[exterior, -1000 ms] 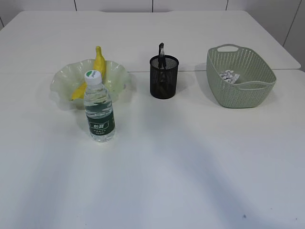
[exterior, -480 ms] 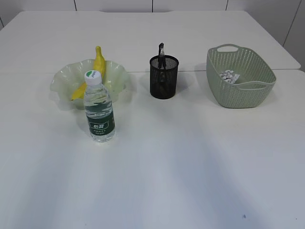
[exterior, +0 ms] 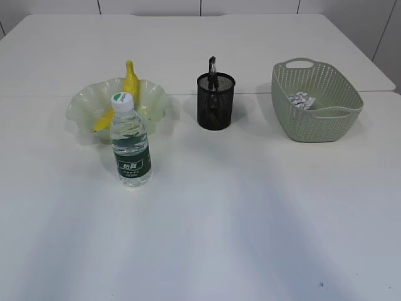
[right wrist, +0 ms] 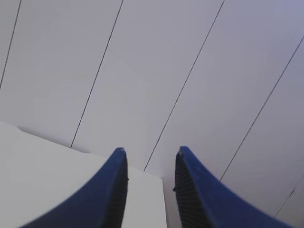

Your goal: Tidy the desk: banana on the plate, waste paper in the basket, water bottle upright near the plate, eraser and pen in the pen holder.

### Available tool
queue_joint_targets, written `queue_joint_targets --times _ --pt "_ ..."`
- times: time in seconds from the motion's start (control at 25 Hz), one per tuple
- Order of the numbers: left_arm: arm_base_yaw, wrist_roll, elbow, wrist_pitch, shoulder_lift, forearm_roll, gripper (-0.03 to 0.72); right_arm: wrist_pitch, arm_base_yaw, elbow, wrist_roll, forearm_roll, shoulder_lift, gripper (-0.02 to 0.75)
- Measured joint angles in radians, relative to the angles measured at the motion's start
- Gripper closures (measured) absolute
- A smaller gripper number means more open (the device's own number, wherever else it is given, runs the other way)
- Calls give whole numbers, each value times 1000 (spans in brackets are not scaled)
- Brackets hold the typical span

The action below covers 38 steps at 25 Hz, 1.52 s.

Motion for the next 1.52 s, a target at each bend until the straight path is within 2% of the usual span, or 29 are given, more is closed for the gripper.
queue_joint_targets --times 0.08,0.36,0.64,0.88,1.12,1.32,1.52 --pt "0 50 0 0 -7 0 276 -4 0 39 0 5 -28 480" --pt "0 97 0 -23 -52 0 276 -111 0 199 -2 41 -155 482" --pt "0 131 0 -31 -104 0 276 -112 0 278 -4 46 -238 482" --pt "0 215 0 -114 -128 0 277 -96 0 320 -4 54 -284 482" --pt "0 241 3 -254 -139 -2 323 -91 0 328 -4 69 -301 484" --pt "0 266 94 -354 -140 -14 346 -89 0 328 -4 83 -301 484" --pt "0 269 166 -360 -146 -23 348 -89 0 328 -4 85 -301 485"
